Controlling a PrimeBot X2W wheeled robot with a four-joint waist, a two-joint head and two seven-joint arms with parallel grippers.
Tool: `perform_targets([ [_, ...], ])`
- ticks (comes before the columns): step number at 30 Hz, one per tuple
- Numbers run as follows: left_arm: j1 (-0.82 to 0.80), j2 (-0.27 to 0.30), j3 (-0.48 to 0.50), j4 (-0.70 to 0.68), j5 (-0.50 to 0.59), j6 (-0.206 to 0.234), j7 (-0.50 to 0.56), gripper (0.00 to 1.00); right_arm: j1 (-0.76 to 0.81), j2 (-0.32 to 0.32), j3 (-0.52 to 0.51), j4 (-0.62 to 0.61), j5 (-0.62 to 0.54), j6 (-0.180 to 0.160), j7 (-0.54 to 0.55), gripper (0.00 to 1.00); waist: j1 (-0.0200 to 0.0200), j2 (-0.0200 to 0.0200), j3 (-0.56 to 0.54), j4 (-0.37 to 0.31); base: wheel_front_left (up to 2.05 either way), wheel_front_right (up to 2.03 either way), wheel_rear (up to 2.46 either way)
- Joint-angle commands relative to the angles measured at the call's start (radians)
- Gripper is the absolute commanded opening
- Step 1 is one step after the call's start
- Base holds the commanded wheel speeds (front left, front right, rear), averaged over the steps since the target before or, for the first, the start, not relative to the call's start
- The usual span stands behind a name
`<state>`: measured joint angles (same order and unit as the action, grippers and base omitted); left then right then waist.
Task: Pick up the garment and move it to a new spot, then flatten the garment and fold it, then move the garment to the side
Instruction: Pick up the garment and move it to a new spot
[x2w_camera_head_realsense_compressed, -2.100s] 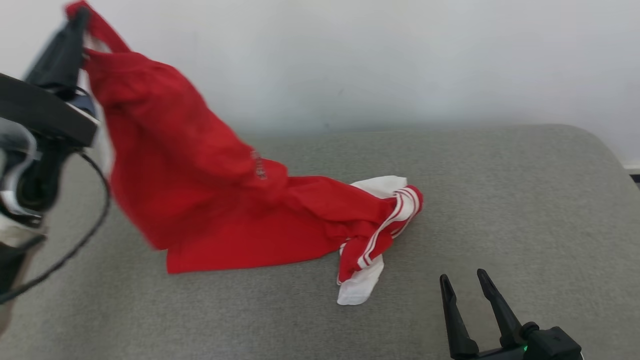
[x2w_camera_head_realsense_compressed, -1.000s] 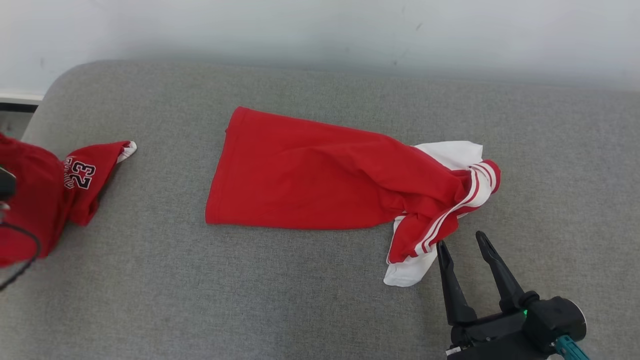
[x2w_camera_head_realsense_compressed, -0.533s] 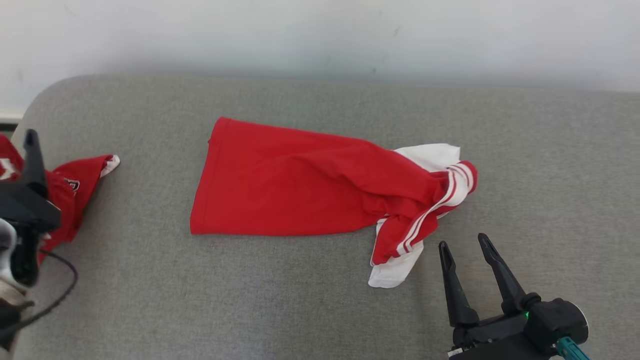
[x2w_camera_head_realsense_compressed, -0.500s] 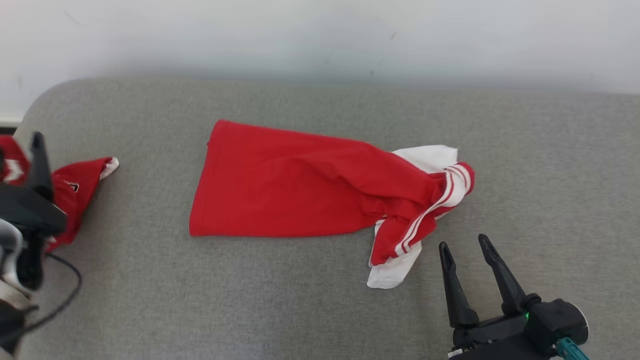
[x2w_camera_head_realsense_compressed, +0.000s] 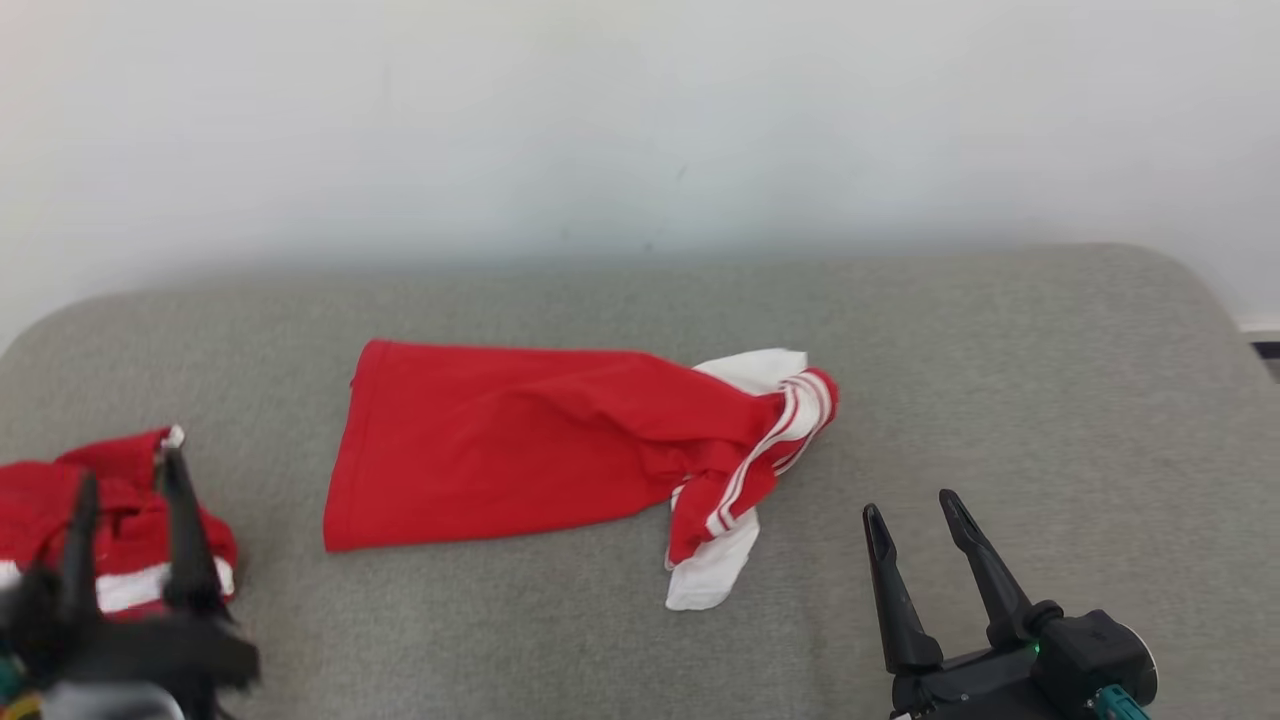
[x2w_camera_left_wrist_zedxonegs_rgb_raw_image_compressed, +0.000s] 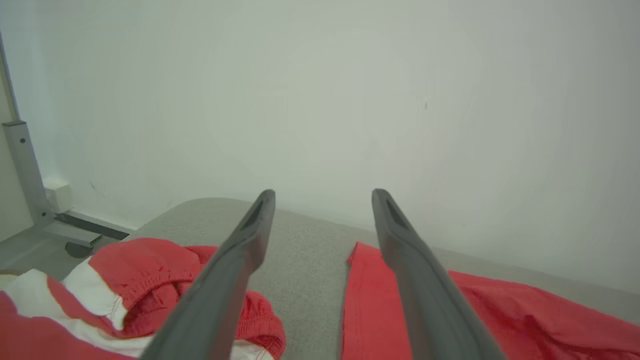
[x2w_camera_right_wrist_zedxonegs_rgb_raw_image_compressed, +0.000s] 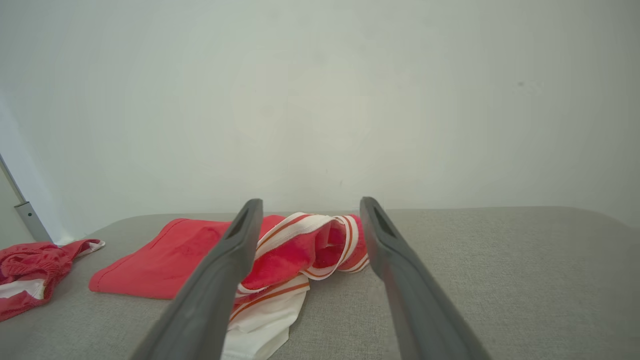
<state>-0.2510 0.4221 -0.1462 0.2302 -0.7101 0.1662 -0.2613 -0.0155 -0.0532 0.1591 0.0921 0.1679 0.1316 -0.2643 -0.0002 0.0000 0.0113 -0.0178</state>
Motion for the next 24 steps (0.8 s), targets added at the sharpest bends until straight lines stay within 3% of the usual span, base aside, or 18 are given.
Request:
perform_targets([
  [1, 0.088, -0.031, 0.021, -0.072, 0.068, -0.006, -0.004, 1.0, 0.005, 0.0, 0.002, 0.001, -0.003, -0.002, -0.001, 1.0, 0.0002, 0.0, -0.056, -0.05, 0.0, 0.0, 0.0],
  [3, 0.13, -0.056, 0.02, -0.111, 0.103, -0.01, -0.004, 1.0, 0.009, -0.002, 0.004, 0.0, -0.005, -0.002, -0.001, 1.0, 0.0002, 0.0, -0.061, -0.053, 0.0, 0.0, 0.0],
  [7, 0.278, -0.136, 0.015, -0.234, 0.275, -0.032, -0.004, 1.0, 0.033, -0.021, 0.01, 0.001, -0.008, -0.002, -0.001, 1.0, 0.0002, 0.0, -0.085, -0.055, 0.0, 0.0, 0.0],
  [15, 0.391, -0.21, -0.021, -0.293, 0.523, -0.054, -0.004, 1.0, 0.097, -0.037, 0.015, -0.024, -0.024, -0.002, -0.001, 1.0, 0.0002, 0.0, -0.123, -0.052, 0.0, 0.0, 0.0],
  [24, 0.441, -0.259, -0.037, -0.275, 0.647, -0.061, -0.004, 1.0, 0.148, -0.03, 0.003, -0.052, -0.039, -0.002, -0.001, 1.0, 0.0002, 0.0, -0.132, -0.052, 0.0, 0.0, 0.0],
])
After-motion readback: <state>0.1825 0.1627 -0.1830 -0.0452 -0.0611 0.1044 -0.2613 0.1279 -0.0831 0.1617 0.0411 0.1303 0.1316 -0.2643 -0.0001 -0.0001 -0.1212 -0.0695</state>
